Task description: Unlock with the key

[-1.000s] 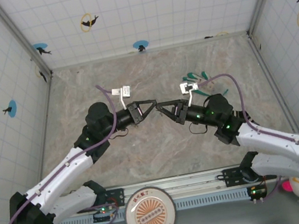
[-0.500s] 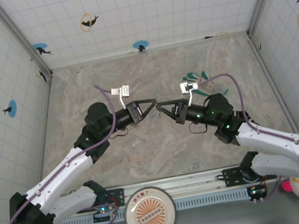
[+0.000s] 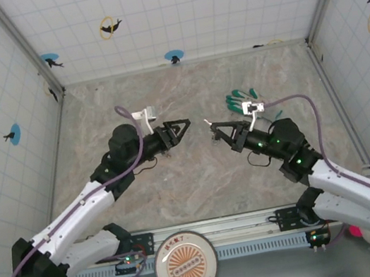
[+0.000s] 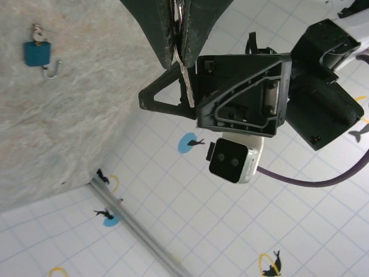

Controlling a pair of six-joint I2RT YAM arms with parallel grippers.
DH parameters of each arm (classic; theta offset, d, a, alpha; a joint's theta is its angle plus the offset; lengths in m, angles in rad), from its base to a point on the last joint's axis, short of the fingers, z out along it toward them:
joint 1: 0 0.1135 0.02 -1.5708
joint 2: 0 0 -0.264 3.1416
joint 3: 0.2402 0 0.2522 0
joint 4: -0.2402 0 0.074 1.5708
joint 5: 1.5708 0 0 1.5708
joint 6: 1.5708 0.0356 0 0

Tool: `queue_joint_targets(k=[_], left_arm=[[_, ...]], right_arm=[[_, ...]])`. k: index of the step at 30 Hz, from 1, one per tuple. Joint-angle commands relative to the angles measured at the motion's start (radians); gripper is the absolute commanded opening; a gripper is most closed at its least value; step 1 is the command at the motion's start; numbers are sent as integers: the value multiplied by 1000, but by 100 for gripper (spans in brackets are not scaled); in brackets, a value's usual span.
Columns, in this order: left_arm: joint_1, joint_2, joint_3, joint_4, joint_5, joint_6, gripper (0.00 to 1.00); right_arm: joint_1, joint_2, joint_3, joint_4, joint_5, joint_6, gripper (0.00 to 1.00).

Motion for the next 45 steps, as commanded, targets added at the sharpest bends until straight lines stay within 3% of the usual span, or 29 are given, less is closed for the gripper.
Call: queue_joint_targets(k=[1,14,27,45], left_arm=[[6,77,78,-148,-69,60,75],[-36,538,408,-372,-56,171,71],[-49,945,712,-407,-47,203,70],[-64,1148,835,-413,7,153,69]], right_arm=[[-25,-80,-41,-152,117,-43,0],[-83,-393,-163,-447,346,-46,0],[-111,-511,-214,-545,395,-33,0],[-153,-548,-239,-579,386,-22,0]])
